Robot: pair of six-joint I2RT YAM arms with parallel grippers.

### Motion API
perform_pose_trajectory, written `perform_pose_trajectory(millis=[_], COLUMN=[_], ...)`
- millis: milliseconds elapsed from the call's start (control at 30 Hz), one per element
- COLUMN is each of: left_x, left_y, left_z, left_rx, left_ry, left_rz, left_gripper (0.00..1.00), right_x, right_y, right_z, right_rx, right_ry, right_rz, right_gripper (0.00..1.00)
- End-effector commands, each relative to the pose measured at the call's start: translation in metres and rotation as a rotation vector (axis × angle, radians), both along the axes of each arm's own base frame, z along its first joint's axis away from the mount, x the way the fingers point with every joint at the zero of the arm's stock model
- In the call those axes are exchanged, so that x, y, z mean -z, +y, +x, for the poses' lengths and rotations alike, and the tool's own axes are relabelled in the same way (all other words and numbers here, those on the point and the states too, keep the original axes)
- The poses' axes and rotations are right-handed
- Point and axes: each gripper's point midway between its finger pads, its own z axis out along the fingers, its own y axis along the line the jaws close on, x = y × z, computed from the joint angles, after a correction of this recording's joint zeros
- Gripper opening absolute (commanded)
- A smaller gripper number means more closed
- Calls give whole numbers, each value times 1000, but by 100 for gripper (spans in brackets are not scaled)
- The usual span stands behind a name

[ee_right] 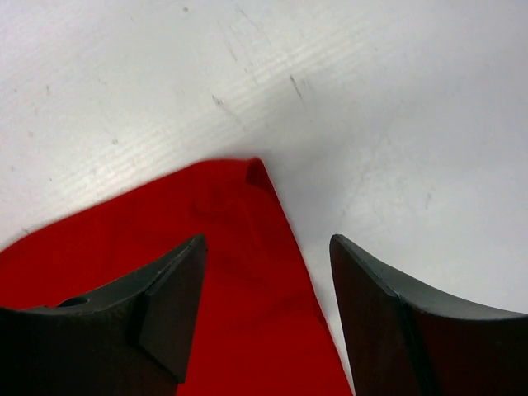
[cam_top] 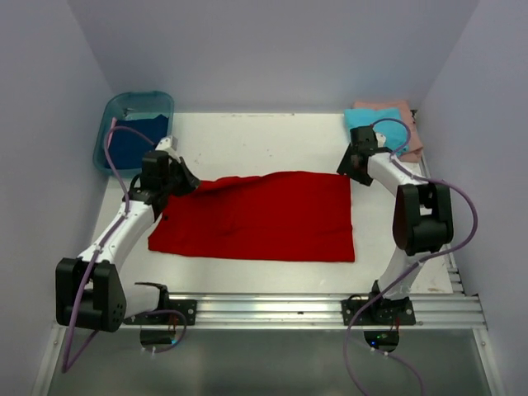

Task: Fold and stack the t-shirts
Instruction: Grap the side of the flattened tshirt furthest away from the robot with both arms

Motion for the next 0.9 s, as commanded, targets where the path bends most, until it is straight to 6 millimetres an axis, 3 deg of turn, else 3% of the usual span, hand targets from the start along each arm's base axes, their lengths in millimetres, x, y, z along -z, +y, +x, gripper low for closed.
perform_pose_trajectory(millis=[0, 33, 167, 400, 533, 767, 867], left_x=[12, 17, 32, 39, 36, 39, 36], left_y=[9, 9, 12, 12, 14, 31, 34], left_z=[-19, -23, -34, -39, -39, -41, -39], left_rx=[-26, -24, -24, -23, -27, -100, -119], left_ry=[59, 70, 117, 135, 133, 154, 145], left_rz=[40, 46, 61, 62, 74, 138, 145], left_gripper=[0, 0, 0, 0, 0, 0, 0], right_x=[-5, 10, 23, 25, 21, 14, 2], right_y=[14, 16, 20, 16, 9, -1, -3], right_z=[39, 40, 51, 48, 45, 36, 33], right_rx=[-66, -75, -91, -77, -60, -30, -22], right_ry=[-54, -11, 1, -3, -16, -17, -52], right_rz=[89, 96, 131, 124, 90, 53, 48], right_gripper=[65, 65, 59, 50, 39, 6, 0])
